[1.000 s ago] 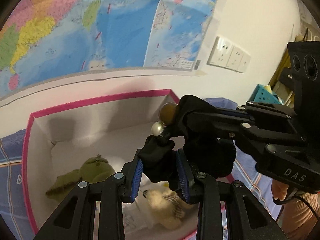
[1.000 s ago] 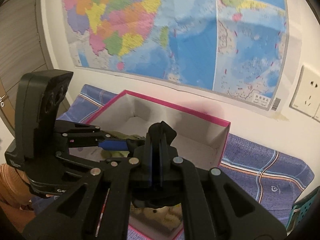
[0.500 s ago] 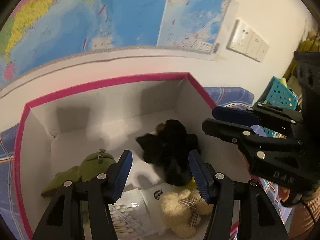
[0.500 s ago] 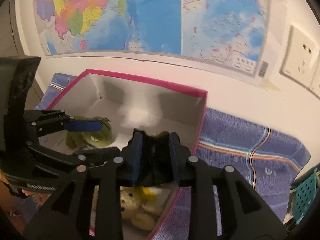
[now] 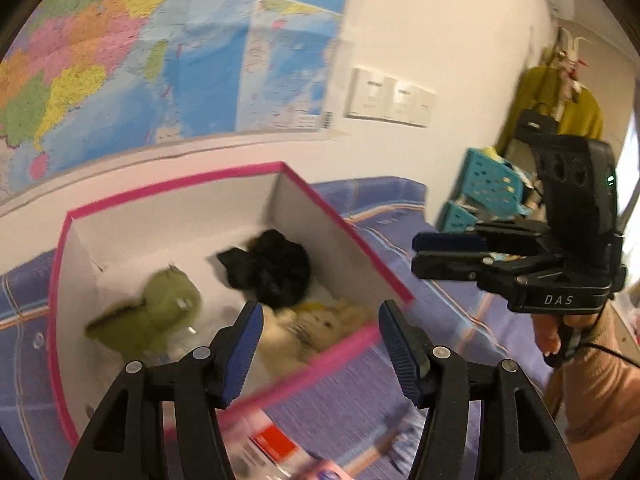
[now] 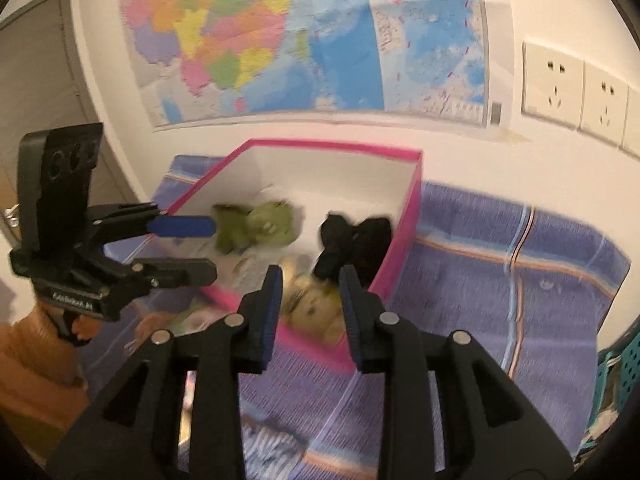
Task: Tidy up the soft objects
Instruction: 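Lower the right tool onto the blue gingham scrunchie and grasp it, then lift the gingham scrunchie into the pink box and open the right tool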
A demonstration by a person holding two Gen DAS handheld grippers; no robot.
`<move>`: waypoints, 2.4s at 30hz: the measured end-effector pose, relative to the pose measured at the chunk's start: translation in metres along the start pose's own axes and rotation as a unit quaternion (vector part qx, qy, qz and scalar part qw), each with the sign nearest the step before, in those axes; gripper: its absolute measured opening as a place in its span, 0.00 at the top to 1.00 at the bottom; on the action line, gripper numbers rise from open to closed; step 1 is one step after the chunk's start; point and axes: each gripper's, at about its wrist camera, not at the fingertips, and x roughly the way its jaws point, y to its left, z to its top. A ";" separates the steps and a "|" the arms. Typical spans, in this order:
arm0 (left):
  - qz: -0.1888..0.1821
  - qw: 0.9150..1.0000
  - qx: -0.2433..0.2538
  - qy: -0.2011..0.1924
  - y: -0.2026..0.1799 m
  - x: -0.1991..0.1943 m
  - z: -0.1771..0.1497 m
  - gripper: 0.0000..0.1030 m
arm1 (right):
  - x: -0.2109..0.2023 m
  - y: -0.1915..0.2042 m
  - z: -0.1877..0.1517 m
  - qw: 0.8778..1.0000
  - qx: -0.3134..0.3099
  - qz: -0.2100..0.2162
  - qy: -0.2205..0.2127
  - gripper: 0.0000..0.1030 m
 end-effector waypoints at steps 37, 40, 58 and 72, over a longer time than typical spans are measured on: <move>-0.089 0.984 -0.022 0.155 -0.054 0.053 -0.120 0.40 | 0.025 0.012 -0.133 0.988 0.091 0.025 0.126 0.89; -0.091 0.983 -0.033 0.158 -0.049 0.056 -0.120 0.40 | 0.021 0.019 -0.128 0.990 0.075 0.026 0.118 0.90; -0.120 0.988 -0.033 0.089 -0.046 0.035 -0.076 0.61 | -0.021 0.051 -0.067 0.999 -0.015 0.031 0.029 0.91; -0.062 0.998 -0.018 0.009 -0.023 0.014 0.008 0.61 | -0.024 0.052 0.020 0.994 -0.096 0.002 -0.043 0.91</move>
